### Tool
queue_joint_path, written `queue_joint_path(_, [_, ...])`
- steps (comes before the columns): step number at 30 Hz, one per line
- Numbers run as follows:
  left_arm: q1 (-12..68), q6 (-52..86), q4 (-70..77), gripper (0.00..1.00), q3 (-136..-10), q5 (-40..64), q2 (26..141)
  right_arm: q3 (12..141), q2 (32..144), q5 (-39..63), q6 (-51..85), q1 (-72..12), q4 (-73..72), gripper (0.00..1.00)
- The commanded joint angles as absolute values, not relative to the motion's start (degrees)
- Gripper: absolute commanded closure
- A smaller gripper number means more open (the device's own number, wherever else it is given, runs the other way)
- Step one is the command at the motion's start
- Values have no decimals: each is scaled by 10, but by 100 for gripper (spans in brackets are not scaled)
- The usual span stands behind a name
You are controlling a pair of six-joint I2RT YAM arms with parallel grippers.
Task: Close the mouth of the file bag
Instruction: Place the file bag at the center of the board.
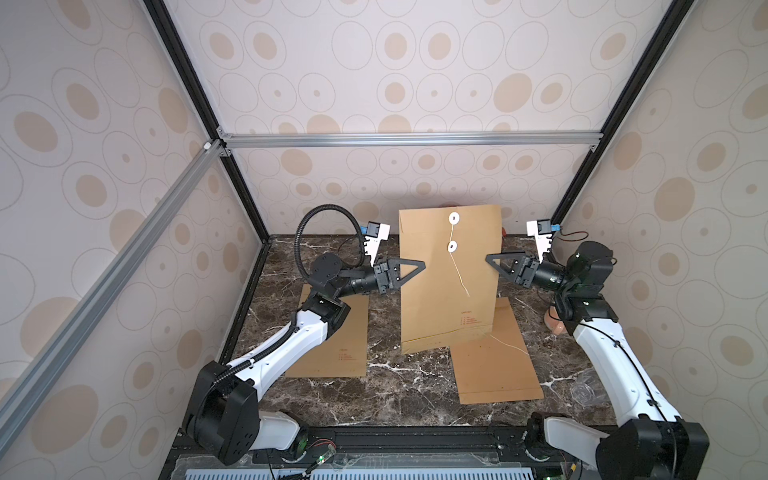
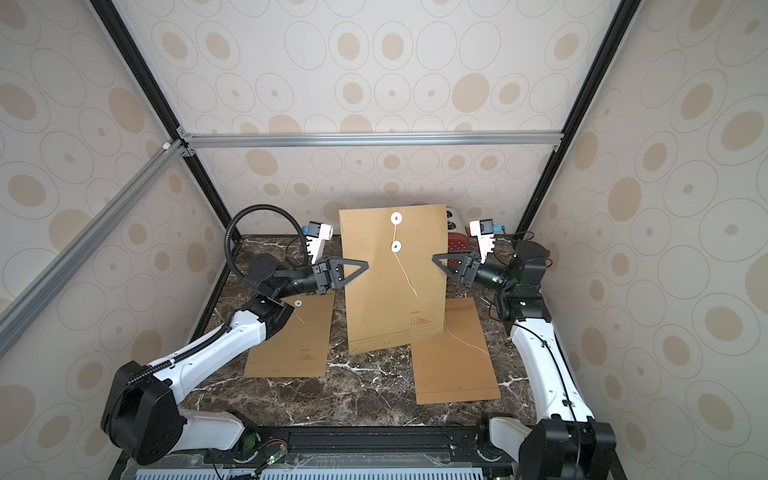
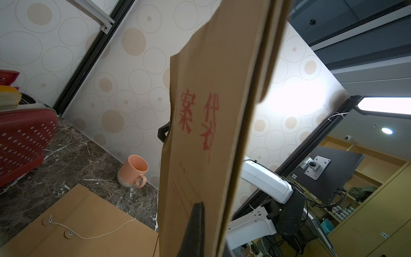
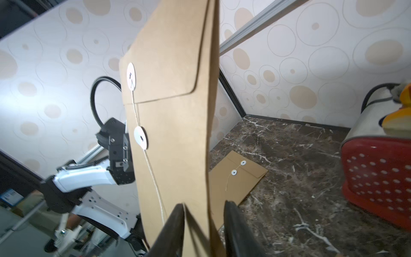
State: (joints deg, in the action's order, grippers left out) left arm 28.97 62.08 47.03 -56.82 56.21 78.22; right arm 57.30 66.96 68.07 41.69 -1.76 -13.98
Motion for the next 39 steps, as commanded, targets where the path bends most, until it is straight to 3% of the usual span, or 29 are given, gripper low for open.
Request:
queue_joint_path(1, [287,612,472,100,-589,571,789,577,668,687,399,-18,-120,92])
queue_joint_path(2, [287,608,464,100,-592,574,791,575,668,680,386,-17,-102,96])
queue_joint_path(3, [287,600,441,86,-595,572,793,577,669,672,367,-15,-66,99])
queue_joint_path(4, [287,582,403,59,-599,566,792,579,670,662,349,-14,-29,100])
queue_joint_path(5, [288,546,325,25,-609,548,788,577,671,660,333,-13,-1,100])
queue_joint_path(6, [287,495,225,1,-621,517,782,571,672,658,325,-12,17,100])
queue_joint_path(9, [283,422,99,1,-596,414,747,551,665,632,299,-14,84,100])
queue_joint_path(13, [274,430,62,1,-529,314,725,498,657,586,283,-24,109,100])
queue_joint_path(19, [269,511,209,1,-415,286,757,433,698,561,290,-48,72,100])
queue_joint_path(27, [268,503,141,1,-379,209,747,398,774,509,300,-67,30,100])
queue_joint_path(39, [265,500,135,1,-357,201,805,434,903,344,373,-173,-18,100])
